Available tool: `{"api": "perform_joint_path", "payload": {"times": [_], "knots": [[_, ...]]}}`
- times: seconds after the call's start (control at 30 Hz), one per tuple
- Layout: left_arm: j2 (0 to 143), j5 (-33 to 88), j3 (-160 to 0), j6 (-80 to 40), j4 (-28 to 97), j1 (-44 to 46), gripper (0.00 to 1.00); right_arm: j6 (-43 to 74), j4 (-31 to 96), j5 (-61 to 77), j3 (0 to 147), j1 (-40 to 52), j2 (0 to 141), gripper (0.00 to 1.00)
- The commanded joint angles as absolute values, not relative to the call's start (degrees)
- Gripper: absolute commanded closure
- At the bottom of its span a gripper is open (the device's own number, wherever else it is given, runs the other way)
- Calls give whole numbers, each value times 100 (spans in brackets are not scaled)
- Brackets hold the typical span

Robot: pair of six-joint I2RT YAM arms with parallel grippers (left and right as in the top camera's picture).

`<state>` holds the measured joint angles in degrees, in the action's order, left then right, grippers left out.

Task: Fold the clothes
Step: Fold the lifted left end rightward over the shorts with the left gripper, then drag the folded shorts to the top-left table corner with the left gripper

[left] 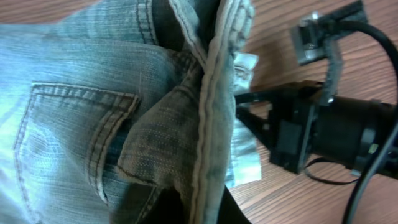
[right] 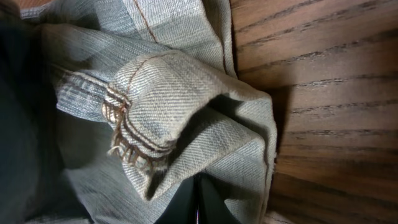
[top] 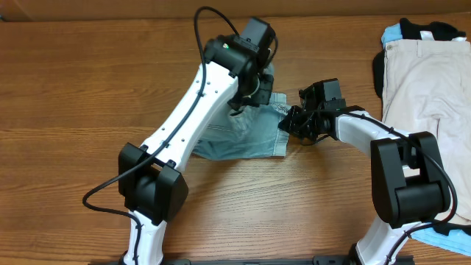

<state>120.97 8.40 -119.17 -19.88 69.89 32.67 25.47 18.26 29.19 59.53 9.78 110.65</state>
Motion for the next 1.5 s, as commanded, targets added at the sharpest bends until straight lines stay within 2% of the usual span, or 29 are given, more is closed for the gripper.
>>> {"api": "perform_joint_path", "payload": {"times": [0.0,0.1,0.13,0.2,0.23,0.37,0.43,0.57,0.67,0.9,1.1,1.47], "knots": [[11893,1205,-11730,-2276,6737,3454,71,2552,1957,2571,5894,965,11146,96],[11904,1184,-11655,-2274,6724,3459,36,2532,2027,2727,5905,926,11122,96],[11907,1131,-11651,-2268,6759,3446,21,2532,2163,2943,5959,827,11052,96],[11907,993,-11651,-2270,6807,3411,2,2530,2519,3175,6125,589,10807,93],[11907,965,-11651,-2270,6816,3400,0,2528,2659,3208,6193,497,10704,91],[11909,840,-11651,-2018,6969,3367,0,2204,3791,3487,6829,-355,9736,69],[11915,845,-11651,-1728,7083,3369,0,1938,4259,3483,7083,-698,9343,53],[11926,908,-11642,-1002,7293,3406,0,1568,4886,3452,7306,-1164,8936,38],[11998,947,-11640,-331,7343,3548,0,1463,5164,3439,7314,-1529,8849,31],[12379,937,-11640,419,7120,4071,0,1186,5607,3441,7314,-2200,8851,26],[13133,82,-11640,517,6842,4600,0,910,5863,3323,7314,-2355,8851,24],[14003,-814,-11640,209,6917,4333,0,886,5892,3304,7314,-2353,8851,23]]}}
